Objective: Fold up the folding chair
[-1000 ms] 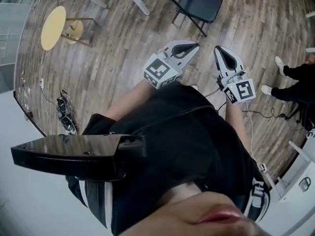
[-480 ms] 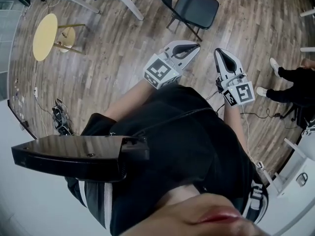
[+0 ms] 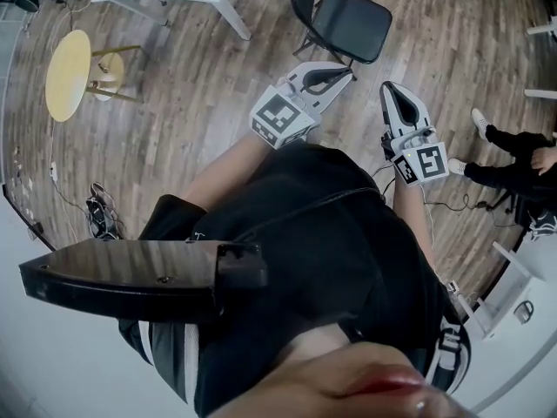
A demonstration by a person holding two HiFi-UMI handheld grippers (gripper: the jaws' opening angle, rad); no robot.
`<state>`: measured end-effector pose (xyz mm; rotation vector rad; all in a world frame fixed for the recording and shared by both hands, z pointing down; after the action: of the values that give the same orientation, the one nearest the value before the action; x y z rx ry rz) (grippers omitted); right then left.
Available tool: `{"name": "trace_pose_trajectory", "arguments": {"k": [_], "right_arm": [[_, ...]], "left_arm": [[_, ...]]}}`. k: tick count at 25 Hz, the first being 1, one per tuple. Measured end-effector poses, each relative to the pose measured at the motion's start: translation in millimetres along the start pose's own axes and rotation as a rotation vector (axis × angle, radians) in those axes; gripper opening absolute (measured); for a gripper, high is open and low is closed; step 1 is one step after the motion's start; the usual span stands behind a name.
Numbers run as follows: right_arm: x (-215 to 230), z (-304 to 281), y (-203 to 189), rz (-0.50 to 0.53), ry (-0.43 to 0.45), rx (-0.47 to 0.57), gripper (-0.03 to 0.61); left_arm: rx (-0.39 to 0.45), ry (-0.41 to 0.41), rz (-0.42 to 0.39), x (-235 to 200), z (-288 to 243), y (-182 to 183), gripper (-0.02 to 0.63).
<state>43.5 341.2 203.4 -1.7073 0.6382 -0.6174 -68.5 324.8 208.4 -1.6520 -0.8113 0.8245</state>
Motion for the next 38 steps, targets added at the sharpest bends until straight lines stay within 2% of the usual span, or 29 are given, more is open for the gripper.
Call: {"name": "trace_pose_trajectory", "arguments": {"k": [6,14,20,30,34,38], "right_arm": [[14.4,-34.6,6.6,-0.005,-0.045,-0.009,0.012],[51.6,-58.7,2.4,-0.02,-0.035,-0.036,0.012],[113.3,-82.7,2.1,-0.028,-0.007,-0.003,0.012],[249.6,-122.1,3.0,-0.093,0.055,0.024,0.014],[290.9,-141.1,-12.3,-0.128,0.086,-0.003,0.014],[314.2,-178.7,-34.0,-0.182,0.114,-0.042,0.014]], "left_arm": [[0.001,-0.001,0.005,-48.8,0.4,3.4,0.006],[-0.011,0.004,0.022,-83.1,-29.1,4.0,0.006],[-0.041,0.03,0.004,-116.1,-77.9,8.2,0.006],[-0.126,0.038,-0.001,-171.4,-208.1,33.7,0.006],[-0.178,0.041,0.057,-190.9,-246.7,28.4,0.006],[-0.237,0.047,0.108,-220.8,-268.5,9.7,0.006]]}}
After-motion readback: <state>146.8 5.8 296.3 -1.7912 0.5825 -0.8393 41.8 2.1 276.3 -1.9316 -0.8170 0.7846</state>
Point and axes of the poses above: the fingertips, and each gripper's own axes: z backward along the fingers, x to its right, y out of its top, the point moved 3 cm from there along z, backward along the fingers, and after that the axes turned 9 degrees about -x, right-handed, at the moved point
